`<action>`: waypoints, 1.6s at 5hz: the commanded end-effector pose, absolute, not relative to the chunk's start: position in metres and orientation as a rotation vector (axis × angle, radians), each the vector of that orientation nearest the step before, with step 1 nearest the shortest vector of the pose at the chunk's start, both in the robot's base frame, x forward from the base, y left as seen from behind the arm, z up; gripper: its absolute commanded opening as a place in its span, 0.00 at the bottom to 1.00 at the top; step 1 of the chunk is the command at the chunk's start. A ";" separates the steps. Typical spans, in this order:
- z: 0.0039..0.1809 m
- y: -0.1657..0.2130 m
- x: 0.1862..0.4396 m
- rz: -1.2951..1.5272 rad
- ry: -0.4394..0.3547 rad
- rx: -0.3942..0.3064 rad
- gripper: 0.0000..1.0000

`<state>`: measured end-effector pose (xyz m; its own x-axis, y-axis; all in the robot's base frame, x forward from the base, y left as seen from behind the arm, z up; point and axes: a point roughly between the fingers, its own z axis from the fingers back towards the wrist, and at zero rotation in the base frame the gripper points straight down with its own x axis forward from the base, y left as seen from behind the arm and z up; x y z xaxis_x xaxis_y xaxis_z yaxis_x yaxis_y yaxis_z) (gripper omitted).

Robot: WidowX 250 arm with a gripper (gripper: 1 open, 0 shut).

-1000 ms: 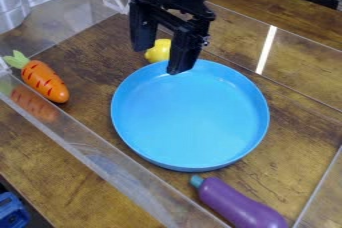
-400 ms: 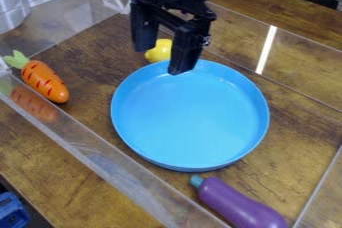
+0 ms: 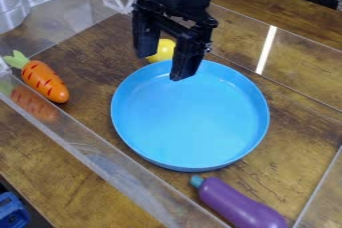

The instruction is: Move the carrot to the left side

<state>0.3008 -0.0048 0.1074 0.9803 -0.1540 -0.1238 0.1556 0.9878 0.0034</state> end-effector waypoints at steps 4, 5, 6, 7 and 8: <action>0.102 0.010 0.301 -0.064 0.126 -0.012 1.00; 0.098 0.014 0.300 -0.041 0.135 -0.018 1.00; 0.095 0.018 0.299 -0.013 0.143 -0.025 1.00; 0.090 0.020 0.298 0.004 0.154 -0.031 1.00; 0.086 0.023 0.298 0.035 0.162 -0.039 1.00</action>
<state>0.2937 0.0190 0.0775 0.9804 0.0191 -0.1963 -0.0266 0.9990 -0.0361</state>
